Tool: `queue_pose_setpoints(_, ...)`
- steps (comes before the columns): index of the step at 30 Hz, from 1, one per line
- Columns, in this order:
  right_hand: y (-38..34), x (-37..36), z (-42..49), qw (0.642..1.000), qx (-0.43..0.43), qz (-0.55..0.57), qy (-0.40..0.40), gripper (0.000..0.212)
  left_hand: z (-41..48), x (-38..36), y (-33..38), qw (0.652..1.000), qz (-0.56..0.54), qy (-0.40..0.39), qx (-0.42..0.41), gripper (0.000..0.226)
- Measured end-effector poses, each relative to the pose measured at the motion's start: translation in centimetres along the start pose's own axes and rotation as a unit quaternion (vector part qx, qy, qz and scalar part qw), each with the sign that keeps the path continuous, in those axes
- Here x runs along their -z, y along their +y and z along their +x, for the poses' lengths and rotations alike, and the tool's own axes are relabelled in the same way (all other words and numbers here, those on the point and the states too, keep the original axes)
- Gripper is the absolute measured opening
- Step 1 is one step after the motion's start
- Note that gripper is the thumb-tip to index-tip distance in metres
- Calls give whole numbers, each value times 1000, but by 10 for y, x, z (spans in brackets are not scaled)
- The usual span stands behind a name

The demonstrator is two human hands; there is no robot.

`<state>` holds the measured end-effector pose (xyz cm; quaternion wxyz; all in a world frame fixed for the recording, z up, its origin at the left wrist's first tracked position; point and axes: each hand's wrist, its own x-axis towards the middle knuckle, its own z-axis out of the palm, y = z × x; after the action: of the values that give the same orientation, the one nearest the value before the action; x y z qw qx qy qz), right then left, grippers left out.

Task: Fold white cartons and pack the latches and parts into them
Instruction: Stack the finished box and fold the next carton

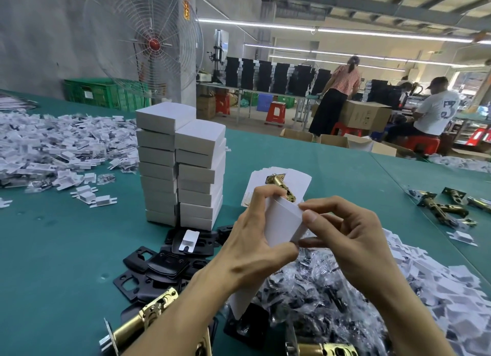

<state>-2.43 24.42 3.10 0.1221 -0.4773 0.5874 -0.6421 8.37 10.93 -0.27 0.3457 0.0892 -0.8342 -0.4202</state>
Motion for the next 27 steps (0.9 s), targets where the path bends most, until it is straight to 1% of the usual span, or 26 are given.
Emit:
queue_pose_setpoints(8, -2, 8, -1, 1000, -5, -10, -25, 16, 0, -1, 0, 1000, -8, -12, 4, 64)
queue_pose_setpoints(12, -4, 6, -1, 1000, 6, -30, -3, 15, 0, 0, 0, 999, 39, -15, -8, 62)
queue_pose_setpoints(16, -6, 3, -2, 999, 10, -25, 26, 15, -1, 1, 0, 998, 65, -24, -11, 68)
queue_pose_setpoints(23, -9, 6, -1, 1000, 1, -13, 25, 14, -2, -2, 2, 993, 114, -19, -37, 74)
queue_pose_setpoints(25, -10, 5, -1, 999, 12, -23, 28, 14, -2, -2, 3, 992, 116, -18, -38, 75)
queue_pose_setpoints(27, -12, 4, -1, 999, 20, -24, 31, 13, -2, -2, 5, 995, 95, -22, -30, 74)
